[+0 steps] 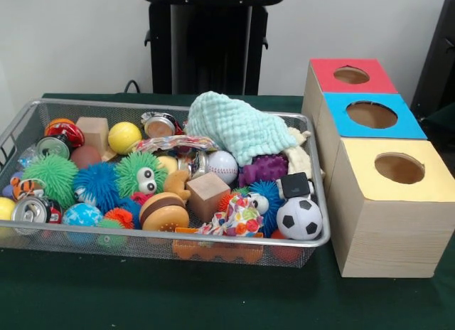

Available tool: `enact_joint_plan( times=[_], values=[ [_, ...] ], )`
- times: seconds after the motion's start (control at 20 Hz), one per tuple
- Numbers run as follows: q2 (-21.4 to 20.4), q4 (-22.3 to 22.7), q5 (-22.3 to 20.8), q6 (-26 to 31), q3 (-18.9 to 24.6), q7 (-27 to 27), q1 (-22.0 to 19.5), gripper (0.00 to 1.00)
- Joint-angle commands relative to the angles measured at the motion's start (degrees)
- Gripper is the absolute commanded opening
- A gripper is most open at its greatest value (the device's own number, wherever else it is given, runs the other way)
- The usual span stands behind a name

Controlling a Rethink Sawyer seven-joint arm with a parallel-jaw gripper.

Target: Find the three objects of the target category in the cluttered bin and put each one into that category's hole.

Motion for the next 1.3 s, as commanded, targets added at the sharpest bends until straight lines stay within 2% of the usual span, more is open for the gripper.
enact_joint_plan(
  times=[0.05,0.4,0.5,0.65,0.85,1.0,1.3],
  values=[
    [-0.36,-4.39,-1.19,7.09,4.75,-12.69,1.07,1.00],
    [1.95,-2.96,-0.74,3.07,3.08,-4.01,5.21,1.00],
    [2.38,-2.39,-0.59,1.88,2.80,-2.90,5.72,1.00],
    [2.78,-2.49,-0.92,0.92,2.84,-3.98,5.30,1.00],
    [2.95,-5.07,-2.11,2.64,4.51,-12.76,1.01,1.00],
    [3.39,-9.25,-3.09,5.71,6.49,-21.17,-3.44,1.00],
    [8.14,-17.50,-4.45,8.74,10.61,-29.89,-9.16,1.00]
  ],
)
